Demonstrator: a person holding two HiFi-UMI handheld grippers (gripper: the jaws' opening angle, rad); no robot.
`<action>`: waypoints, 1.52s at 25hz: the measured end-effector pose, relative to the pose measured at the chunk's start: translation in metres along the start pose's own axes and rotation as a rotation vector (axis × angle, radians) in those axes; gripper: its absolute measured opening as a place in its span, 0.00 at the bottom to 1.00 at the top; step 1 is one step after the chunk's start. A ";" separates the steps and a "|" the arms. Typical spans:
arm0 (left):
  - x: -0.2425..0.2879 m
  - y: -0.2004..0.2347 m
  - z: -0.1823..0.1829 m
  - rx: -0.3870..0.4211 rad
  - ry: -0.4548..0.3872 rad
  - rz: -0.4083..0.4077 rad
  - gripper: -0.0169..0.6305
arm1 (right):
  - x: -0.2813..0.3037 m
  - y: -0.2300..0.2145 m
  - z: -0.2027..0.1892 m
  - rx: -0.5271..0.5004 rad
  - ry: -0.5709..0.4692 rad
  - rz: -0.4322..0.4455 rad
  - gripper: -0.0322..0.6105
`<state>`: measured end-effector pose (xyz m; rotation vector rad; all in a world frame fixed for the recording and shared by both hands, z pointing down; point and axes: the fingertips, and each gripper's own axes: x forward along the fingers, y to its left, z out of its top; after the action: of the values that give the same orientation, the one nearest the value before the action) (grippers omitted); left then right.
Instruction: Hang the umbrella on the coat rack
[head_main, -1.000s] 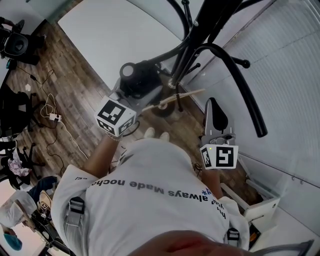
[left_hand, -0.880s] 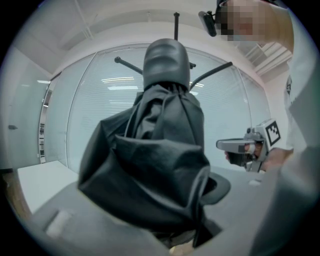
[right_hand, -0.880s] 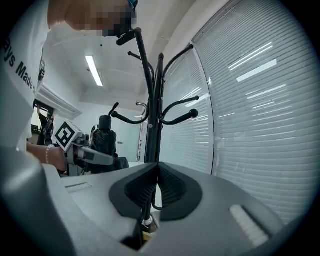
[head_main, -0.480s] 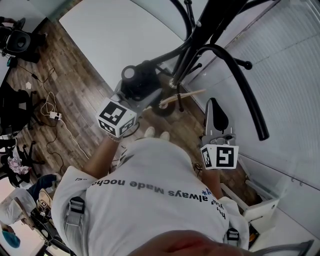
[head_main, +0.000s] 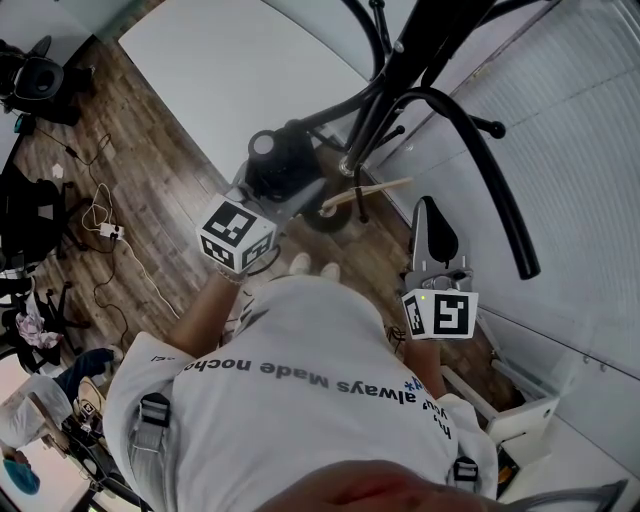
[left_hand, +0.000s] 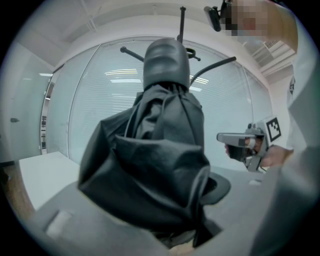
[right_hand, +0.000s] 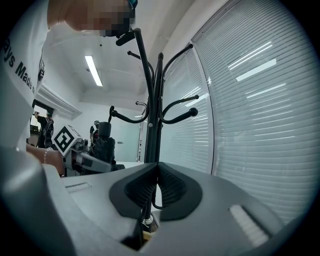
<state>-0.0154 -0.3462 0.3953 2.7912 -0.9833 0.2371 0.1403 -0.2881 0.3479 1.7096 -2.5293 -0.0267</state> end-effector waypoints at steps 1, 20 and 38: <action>0.000 0.000 0.000 -0.002 0.003 -0.001 0.45 | 0.000 0.000 0.000 0.000 0.000 0.000 0.05; 0.011 0.000 0.011 0.026 0.045 -0.006 0.45 | -0.006 0.003 0.003 -0.003 -0.007 -0.003 0.05; 0.047 0.002 0.017 0.060 0.108 -0.056 0.45 | -0.012 0.006 0.002 -0.004 -0.006 -0.018 0.05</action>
<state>0.0208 -0.3796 0.3884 2.8209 -0.8860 0.4109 0.1393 -0.2753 0.3456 1.7340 -2.5161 -0.0379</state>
